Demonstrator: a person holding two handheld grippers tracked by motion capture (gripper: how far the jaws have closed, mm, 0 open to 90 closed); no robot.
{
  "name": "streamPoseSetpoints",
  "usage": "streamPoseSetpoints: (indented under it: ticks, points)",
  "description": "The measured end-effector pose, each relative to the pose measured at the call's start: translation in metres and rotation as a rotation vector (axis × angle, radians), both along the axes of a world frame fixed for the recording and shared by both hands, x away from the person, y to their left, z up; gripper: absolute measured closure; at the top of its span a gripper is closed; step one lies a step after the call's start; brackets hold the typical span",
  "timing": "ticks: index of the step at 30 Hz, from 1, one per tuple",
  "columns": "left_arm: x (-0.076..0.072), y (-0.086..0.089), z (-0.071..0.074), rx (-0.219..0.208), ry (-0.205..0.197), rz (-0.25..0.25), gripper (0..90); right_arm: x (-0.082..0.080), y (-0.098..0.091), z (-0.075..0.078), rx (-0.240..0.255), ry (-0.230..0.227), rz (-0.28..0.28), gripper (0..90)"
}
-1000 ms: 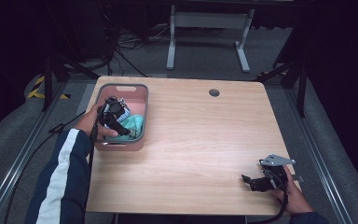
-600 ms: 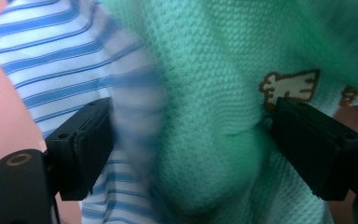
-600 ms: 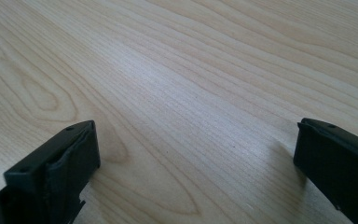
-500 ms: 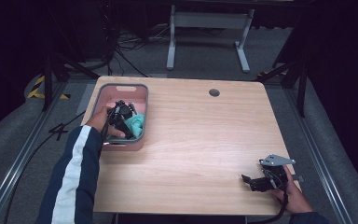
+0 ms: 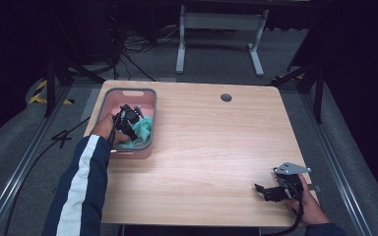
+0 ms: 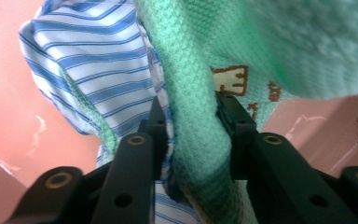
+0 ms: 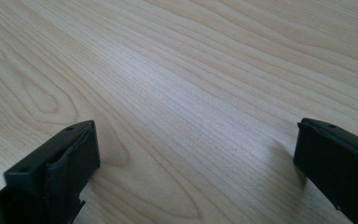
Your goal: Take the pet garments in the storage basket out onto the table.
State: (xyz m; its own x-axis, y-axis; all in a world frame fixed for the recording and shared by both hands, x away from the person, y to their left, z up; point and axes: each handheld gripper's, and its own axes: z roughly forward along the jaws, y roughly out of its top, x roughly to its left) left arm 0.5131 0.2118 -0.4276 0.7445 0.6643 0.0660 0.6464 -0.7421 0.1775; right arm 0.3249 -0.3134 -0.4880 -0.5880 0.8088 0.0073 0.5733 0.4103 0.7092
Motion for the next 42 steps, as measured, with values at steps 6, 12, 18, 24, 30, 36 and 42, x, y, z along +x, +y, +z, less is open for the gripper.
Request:
streamPoseSetpoints:
  ticks: [6, 12, 18, 24, 30, 36, 42]
  points:
    - [-0.005, 0.008, 0.007, -0.042, -0.053, 0.028, 78.0, 0.0, 0.0, 0.0, 0.0, 0.0, 0.0, 0.4]
    - [-0.018, 0.024, 0.029, -0.114, -0.183, 0.044, 78.7, 0.0, 0.0, 0.0, 0.0, 0.0, 0.0, 0.4]
    - [-0.033, 0.037, 0.051, -0.19, -0.284, 0.081, 79.0, 0.0, 0.0, 0.0, -0.001, -0.001, 0.0, 0.4]
    - [-0.05, 0.049, 0.075, -0.279, -0.378, 0.102, 79.1, -0.001, 0.0, 0.0, 0.0, 0.0, -0.001, 0.4]
    - [-0.063, 0.059, 0.092, -0.365, -0.458, 0.107, 79.1, -0.001, 0.0, 0.0, 0.001, 0.0, -0.001, 0.5]
    - [-0.078, 0.063, 0.105, -0.395, -0.526, 0.103, 79.1, -0.001, 0.0, 0.0, 0.0, 0.0, -0.001, 0.5]
    - [-0.085, 0.071, 0.111, -0.458, -0.557, 0.121, 79.3, -0.001, 0.0, 0.0, 0.001, 0.0, -0.001, 0.4]
